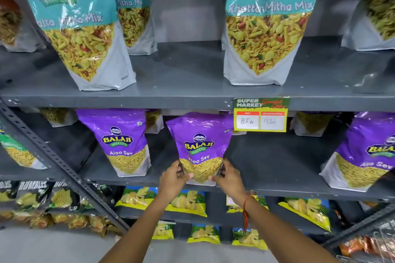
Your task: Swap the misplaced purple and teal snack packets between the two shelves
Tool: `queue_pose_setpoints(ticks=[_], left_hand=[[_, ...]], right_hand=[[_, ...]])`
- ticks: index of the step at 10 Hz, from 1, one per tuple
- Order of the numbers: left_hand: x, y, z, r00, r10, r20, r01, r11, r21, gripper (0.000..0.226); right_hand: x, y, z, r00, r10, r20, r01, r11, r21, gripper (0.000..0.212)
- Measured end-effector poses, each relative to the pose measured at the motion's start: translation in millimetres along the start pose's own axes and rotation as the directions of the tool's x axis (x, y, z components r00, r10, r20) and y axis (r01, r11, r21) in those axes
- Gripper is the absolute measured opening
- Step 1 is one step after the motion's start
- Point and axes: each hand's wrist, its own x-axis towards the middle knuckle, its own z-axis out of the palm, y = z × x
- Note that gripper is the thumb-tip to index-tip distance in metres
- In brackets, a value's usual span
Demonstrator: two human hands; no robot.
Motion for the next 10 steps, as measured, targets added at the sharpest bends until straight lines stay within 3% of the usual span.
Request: queue_pose_setpoints(ticks=[3,7,8,9,10], left_hand=[[10.5,37.1,77.3,0.994,0.073,0.077,-0.075,0.997,0.028,0.031],[10.6,43.1,91.7,0.996,0.03,0.084,-0.033,0.999,0.035,0.053],[3.0,47.4,90.8,0.996,0.014,0.092,-0.013,1.0,-0.008,0.059],[-7.5,51.7,84.3,0.998,0.017,0.06,-0.014,0.999,-0.045,0.069],[-21.5,55.2,77.1,0.998,0.065,-0.019,-0.065,0.997,-0.03,0.063]], right_hand=[[13.6,39.5,-79.2,0.995,0.071,-0.065,-0.076,0.994,-0.08,0.07],[14.9,43.5,-96.5,0.993,0.115,0.004,-0.115,0.993,0.041,0.061],[8.6,42.9,-93.1,0.994,0.112,-0.006,-0.111,0.991,0.08,0.074],[-9.6,30.6,-92.2,0.997,0.069,-0.044,-0.065,0.995,0.074,0.075],[-36.8,13.8,-89.4,0.986,0.005,-0.169,0.009,0.997,0.08,0.077]])
